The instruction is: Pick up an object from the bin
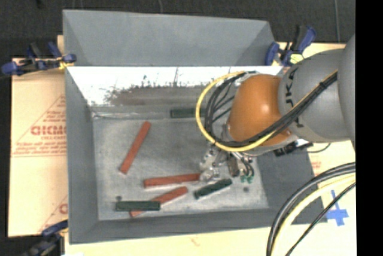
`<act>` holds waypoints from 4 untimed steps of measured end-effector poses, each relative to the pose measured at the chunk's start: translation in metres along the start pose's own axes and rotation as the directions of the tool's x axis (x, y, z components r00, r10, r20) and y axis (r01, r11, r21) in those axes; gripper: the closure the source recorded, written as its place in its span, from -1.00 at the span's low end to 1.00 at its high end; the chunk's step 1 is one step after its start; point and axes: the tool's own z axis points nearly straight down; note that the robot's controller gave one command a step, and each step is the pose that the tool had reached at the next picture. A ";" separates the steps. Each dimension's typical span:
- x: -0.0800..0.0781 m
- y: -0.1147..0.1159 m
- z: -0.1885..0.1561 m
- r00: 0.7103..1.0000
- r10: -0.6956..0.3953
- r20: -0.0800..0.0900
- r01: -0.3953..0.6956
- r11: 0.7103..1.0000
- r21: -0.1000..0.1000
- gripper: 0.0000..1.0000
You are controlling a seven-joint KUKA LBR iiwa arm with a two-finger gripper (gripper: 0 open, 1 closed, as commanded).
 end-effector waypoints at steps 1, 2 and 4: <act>0.000 0.000 0.000 1.000 0.000 0.000 0.000 1.000 0.000 1.00; -0.008 0.003 0.005 1.000 -0.009 -0.018 0.009 1.000 0.000 1.00; -0.012 -0.002 -0.003 1.000 -0.004 -0.001 0.004 1.000 0.000 1.00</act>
Offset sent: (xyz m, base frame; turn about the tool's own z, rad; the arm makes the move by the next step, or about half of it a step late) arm 0.0082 0.0058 -0.0266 -0.0125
